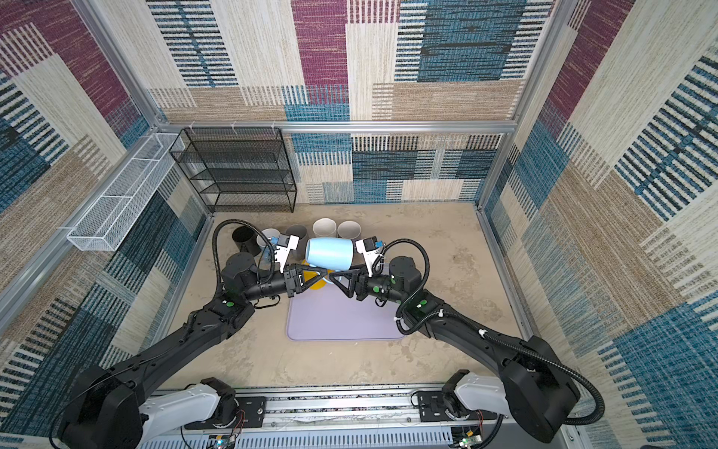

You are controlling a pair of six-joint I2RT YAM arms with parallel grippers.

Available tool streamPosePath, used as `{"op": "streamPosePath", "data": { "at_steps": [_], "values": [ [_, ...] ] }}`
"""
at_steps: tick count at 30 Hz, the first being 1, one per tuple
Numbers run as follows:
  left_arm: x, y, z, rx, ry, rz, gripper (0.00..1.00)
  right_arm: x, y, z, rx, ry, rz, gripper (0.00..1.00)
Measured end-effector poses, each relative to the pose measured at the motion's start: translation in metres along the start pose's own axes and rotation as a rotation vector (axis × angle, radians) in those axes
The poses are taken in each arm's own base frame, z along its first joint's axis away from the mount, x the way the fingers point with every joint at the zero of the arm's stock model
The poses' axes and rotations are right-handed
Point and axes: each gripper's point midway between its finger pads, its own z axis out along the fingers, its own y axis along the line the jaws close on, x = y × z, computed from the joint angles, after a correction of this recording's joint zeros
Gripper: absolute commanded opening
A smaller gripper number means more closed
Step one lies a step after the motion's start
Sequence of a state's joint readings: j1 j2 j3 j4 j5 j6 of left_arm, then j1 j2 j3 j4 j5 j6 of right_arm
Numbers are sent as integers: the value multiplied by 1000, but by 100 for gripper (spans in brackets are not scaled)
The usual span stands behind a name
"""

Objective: Turn the mug right side up
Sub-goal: 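Grasp the light-blue mug rim with the right gripper while the left holds it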

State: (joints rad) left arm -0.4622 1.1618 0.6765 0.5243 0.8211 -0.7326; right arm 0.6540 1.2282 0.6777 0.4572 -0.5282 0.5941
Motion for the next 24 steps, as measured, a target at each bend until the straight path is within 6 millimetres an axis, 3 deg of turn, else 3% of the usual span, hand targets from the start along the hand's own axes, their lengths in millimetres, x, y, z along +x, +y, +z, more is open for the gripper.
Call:
{"op": "streamPosePath", "data": {
  "at_steps": [13, 24],
  "values": [
    [-10, -18, -2, 96, -54, 60, 0, -14, 35, -3, -169, -32, 41, 50],
    [-12, -25, 0, 152, -58, 74, 0, -20, 42, -5, -198, -51, 58, 39]
  ]
}}
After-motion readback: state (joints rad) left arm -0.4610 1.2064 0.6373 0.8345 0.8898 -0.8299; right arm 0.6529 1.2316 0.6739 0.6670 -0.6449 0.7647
